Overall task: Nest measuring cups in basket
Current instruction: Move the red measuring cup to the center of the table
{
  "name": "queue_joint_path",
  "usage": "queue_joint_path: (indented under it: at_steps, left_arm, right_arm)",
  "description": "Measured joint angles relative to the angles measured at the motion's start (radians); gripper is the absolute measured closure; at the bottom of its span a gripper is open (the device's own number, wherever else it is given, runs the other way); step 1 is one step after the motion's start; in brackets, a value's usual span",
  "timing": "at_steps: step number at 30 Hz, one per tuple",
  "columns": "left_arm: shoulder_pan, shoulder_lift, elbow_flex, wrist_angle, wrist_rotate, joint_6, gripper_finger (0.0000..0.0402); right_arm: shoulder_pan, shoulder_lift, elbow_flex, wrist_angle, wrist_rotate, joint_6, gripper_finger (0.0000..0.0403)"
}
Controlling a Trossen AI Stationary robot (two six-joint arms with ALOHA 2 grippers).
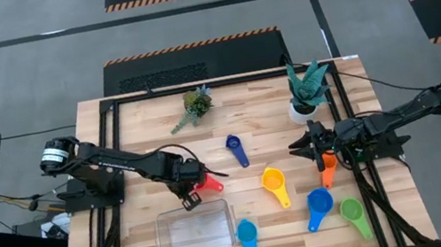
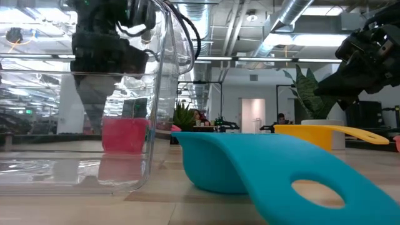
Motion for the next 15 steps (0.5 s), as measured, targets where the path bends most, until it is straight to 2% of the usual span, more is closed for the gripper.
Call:
queue_joint_path:
  at_steps: [7,11,15]
  left_arm:
    - [0.0,0.0,0.123,-0.064,-0.05,0.132,0.0401]
    - [-0.009,0.0,0.238,-0.252,-0.129,0.202,0.0401]
    - [-0.045,-0.001,0.323,-0.479,-0.277,0.271,0.0401]
  right_arm:
    - [0.0,0.0,0.0,0.0,0.0,0.0,0.0269]
    - [0.0,0.0,0.0,0.0,0.0,0.0,0.027]
    - [0.0,0.0,0.0,0.0,0.0,0.0,0.0268]
